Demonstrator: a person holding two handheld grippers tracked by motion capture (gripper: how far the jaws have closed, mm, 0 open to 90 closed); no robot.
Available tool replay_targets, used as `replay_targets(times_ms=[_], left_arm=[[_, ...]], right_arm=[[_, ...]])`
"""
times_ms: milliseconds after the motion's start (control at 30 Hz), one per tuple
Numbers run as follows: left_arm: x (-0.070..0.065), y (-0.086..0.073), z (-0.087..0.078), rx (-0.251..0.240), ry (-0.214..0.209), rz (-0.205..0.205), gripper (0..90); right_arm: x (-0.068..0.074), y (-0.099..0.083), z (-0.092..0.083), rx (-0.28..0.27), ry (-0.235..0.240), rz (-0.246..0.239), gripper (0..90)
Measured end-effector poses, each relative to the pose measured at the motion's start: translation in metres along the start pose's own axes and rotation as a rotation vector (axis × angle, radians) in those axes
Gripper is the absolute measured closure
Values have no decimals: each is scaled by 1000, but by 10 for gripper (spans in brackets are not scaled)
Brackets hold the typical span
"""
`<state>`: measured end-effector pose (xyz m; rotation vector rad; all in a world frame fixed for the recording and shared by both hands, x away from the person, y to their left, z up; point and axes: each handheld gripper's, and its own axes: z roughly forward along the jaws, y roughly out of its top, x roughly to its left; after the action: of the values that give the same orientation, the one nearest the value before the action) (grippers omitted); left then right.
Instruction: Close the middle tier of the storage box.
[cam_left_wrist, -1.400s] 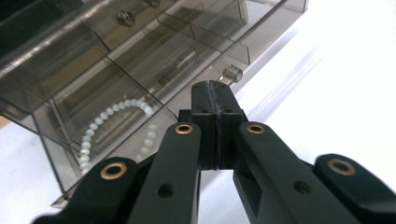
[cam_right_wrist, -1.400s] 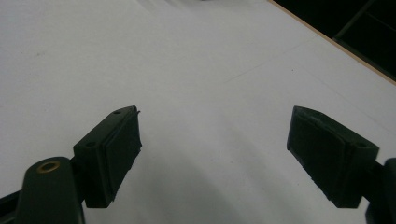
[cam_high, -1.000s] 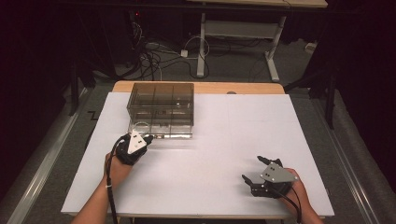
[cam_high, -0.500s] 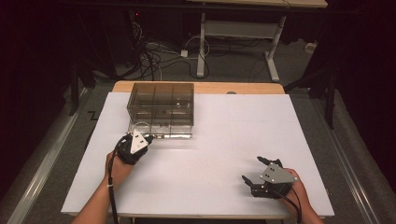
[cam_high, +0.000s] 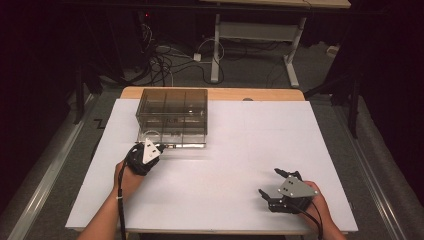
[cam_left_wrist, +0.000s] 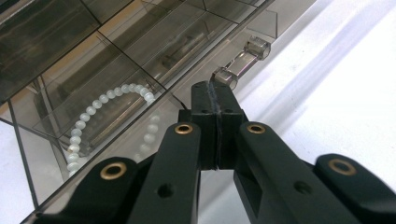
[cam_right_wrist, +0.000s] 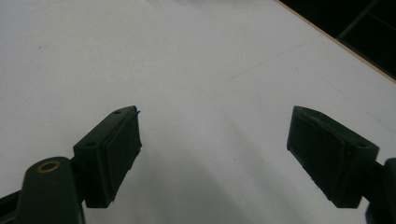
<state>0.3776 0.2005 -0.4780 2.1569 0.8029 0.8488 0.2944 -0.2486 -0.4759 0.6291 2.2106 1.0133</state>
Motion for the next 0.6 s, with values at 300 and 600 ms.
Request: replay_targets(times_ms=[300, 600], left_arm=[[0, 2, 1, 4, 6, 7, 871], [2, 6, 1, 20, 15, 23, 871]], right_arm=[[0, 1, 0, -4, 2, 8, 182], [-1, 1, -1, -7, 0, 9, 183]])
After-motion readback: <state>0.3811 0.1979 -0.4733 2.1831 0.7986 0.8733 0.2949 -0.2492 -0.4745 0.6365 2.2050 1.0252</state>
